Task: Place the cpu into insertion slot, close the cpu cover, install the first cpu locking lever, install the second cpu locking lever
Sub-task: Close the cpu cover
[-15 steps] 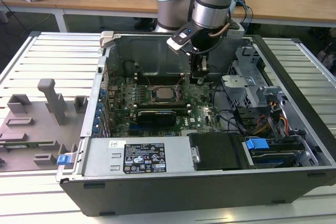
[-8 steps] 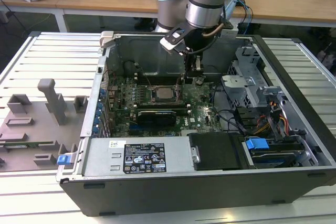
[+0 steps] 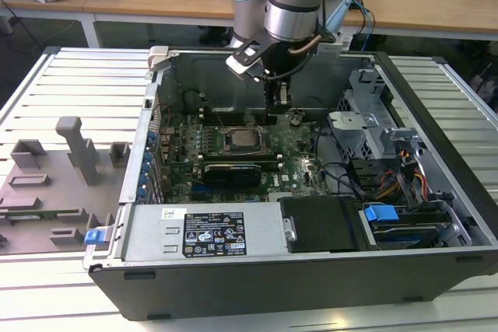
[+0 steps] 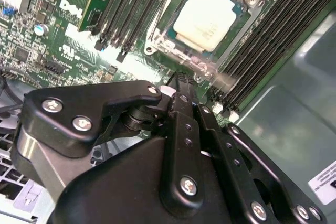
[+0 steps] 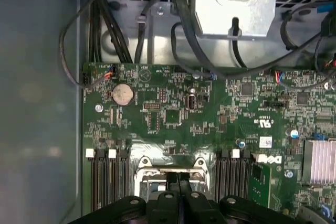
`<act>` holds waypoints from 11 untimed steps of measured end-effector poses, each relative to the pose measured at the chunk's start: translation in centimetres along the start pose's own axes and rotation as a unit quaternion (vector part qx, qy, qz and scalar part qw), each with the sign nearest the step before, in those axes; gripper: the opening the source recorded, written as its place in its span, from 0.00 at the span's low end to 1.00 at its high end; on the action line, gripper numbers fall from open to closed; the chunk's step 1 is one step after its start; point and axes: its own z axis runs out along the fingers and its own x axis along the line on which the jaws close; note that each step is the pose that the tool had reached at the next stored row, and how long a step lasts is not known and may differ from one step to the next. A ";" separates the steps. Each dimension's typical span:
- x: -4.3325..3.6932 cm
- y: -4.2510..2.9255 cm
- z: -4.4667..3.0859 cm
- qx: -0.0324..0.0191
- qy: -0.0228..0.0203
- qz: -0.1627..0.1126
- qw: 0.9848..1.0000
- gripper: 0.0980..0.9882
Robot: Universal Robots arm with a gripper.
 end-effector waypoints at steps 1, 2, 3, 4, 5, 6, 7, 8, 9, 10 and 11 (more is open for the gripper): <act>0.00 -0.11 0.01 0.000 0.000 0.000 1.000 0.01; 0.00 -0.18 0.00 0.000 0.000 0.000 1.000 0.01; 0.00 -0.25 0.01 0.000 0.000 0.000 1.000 0.01; 0.01 -0.29 0.01 0.000 0.000 0.000 1.000 0.01; 0.01 -0.40 0.02 0.000 0.000 0.000 1.000 0.01; 0.03 -0.80 0.12 0.000 0.000 0.000 1.000 0.01; 0.05 -1.44 0.42 0.000 0.000 0.000 1.000 0.01; 0.07 -2.14 0.82 0.000 0.000 0.000 1.000 0.01; 0.09 -2.55 1.05 0.000 0.000 0.000 1.000 0.01; 0.10 -2.94 1.25 0.000 0.000 0.000 1.000 0.01; 0.13 -3.71 1.64 0.000 0.000 0.000 1.000 0.01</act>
